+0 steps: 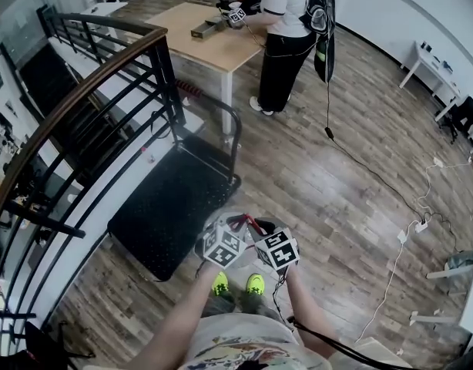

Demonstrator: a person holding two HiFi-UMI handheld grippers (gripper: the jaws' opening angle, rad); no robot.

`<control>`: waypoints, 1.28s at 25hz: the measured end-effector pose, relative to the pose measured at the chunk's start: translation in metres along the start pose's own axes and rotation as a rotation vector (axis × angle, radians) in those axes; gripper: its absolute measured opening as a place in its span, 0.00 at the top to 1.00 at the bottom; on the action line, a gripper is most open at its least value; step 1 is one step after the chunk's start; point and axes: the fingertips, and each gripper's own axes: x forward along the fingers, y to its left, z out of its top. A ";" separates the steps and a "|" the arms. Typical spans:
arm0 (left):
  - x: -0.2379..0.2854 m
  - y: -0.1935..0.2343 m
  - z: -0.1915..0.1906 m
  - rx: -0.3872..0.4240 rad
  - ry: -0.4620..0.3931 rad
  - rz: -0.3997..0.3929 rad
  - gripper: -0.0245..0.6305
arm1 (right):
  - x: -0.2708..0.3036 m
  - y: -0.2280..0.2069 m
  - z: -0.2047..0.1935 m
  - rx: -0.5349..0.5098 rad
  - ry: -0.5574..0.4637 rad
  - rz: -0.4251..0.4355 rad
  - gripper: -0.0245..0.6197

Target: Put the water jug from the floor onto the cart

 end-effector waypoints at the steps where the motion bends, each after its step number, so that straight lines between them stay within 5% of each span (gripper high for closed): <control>1: -0.001 0.001 0.002 0.000 -0.001 0.001 0.91 | -0.001 0.000 0.002 -0.003 -0.001 0.001 0.87; 21: -0.020 0.036 -0.010 0.016 -0.016 -0.026 0.91 | 0.023 0.020 0.030 -0.022 0.012 -0.031 0.87; 32: -0.035 0.075 -0.017 -0.005 -0.027 0.033 0.91 | 0.049 0.034 0.060 -0.063 0.002 0.001 0.87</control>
